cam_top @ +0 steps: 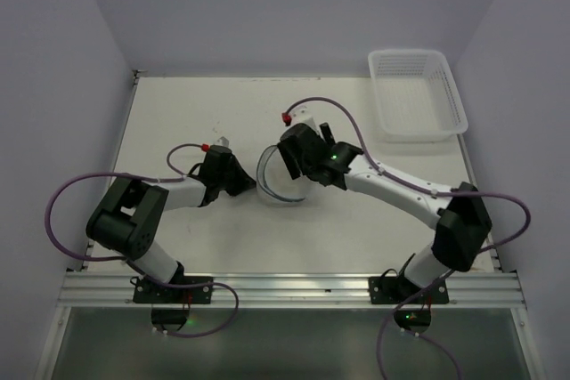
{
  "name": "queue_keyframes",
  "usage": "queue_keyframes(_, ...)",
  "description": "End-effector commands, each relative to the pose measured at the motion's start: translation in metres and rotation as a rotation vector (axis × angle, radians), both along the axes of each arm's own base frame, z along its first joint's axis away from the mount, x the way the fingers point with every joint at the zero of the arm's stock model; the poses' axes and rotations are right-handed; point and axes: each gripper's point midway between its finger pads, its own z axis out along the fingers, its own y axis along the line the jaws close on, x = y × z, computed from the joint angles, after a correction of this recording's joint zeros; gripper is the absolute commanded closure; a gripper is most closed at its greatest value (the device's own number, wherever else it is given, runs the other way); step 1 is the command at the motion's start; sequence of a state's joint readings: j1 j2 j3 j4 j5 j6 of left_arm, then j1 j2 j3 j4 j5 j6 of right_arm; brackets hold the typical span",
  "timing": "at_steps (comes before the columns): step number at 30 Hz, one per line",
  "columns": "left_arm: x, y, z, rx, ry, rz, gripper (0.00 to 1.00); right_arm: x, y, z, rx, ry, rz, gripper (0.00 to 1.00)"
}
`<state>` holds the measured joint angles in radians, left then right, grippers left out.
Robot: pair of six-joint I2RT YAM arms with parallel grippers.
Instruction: Unzip the laundry bag and remove the bra
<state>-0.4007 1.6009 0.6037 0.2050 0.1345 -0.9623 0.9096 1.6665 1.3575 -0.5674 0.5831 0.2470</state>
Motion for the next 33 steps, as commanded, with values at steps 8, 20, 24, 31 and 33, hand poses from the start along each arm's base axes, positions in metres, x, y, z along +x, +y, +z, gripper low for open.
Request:
queue_keyframes(8, -0.016, 0.016, -0.027, 0.074, 0.081, 0.039, 1.0, -0.056, -0.105, 0.05, 0.389, -0.069, -0.165, 0.15)
queue_keyframes(20, -0.015, 0.016, -0.017, 0.079, 0.05, 0.025, 1.0, -0.031, -0.009, 0.098, 0.599, 0.027, 0.187, 0.13)
queue_keyframes(24, -0.014, 0.016, -0.014, 0.071, 0.047, 0.033, 1.0, -0.007, 0.018, 0.127, 0.59, 0.017, 0.216, 0.15)
queue_keyframes(31, -0.012, 0.014, 0.001, 0.042, 0.015, 0.049, 1.0, 0.007, 0.057, 0.092, 0.327, 0.051, 0.039, 0.13)
queue_keyframes(33, -0.012, 0.014, 0.002, 0.042, 0.014, 0.057, 1.0, 0.01, 0.069, 0.075, 0.239, 0.052, -0.021, 0.11)
